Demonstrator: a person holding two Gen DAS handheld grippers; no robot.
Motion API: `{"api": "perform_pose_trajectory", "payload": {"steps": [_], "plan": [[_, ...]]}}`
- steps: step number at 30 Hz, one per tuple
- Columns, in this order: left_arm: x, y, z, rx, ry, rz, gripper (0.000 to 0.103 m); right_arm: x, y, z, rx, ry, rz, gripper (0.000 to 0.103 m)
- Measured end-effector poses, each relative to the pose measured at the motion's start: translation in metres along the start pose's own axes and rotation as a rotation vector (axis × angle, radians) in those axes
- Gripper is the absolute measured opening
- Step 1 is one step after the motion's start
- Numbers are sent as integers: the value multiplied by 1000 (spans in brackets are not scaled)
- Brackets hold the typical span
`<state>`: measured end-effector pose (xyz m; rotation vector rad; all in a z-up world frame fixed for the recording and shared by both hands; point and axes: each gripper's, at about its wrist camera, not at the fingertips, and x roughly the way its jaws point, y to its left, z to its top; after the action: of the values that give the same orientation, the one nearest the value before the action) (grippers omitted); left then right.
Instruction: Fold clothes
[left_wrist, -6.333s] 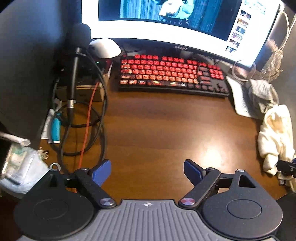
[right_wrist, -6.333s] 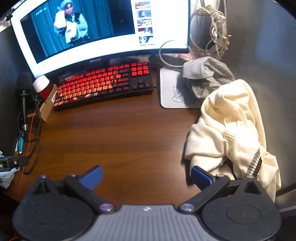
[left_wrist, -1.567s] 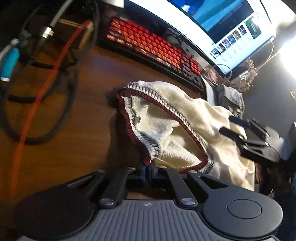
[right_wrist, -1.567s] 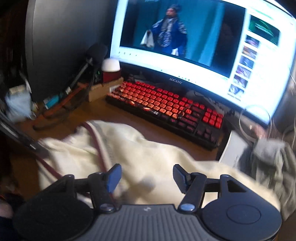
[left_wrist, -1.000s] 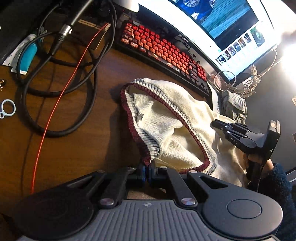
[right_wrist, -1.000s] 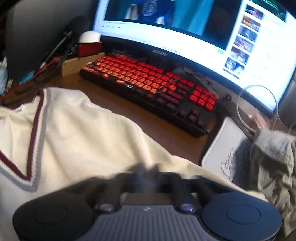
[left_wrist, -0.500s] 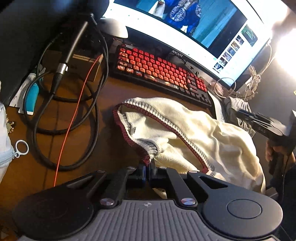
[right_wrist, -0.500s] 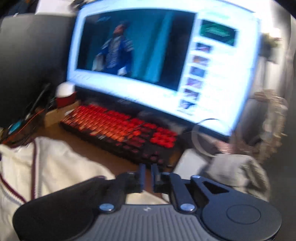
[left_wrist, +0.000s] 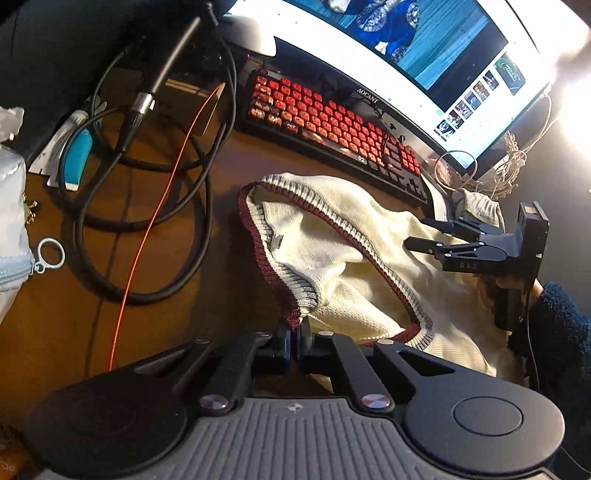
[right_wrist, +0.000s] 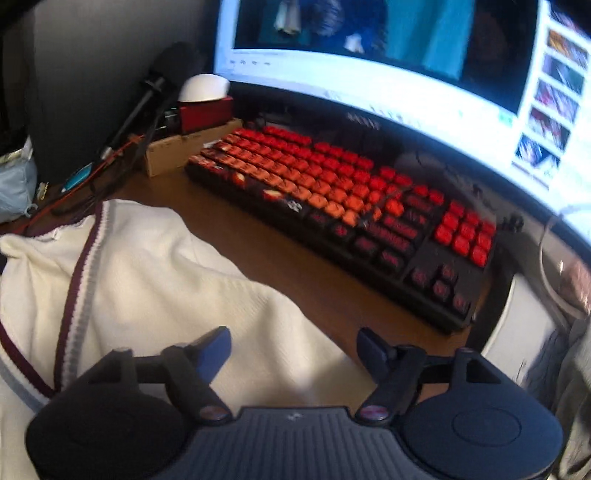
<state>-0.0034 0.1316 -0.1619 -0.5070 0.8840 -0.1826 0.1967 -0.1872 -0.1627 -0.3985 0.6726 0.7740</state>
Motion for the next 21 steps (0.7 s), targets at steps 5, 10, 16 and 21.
{"api": "perform_pose_trajectory", "payload": {"steps": [5,10,16,21], "plan": [[3,-3,2,23,-3,6,2,-11,-3,-13,71,-22,55,16],[3,-5,10,38,-27,22,2,-25,24,-17,12,-36,-78,8],[-5,-14,41,97,-121,101,2,-68,15,-2,159,-155,-175,8],[-12,-35,72,208,-226,194,2,-106,-14,6,244,-237,-283,7]]}}
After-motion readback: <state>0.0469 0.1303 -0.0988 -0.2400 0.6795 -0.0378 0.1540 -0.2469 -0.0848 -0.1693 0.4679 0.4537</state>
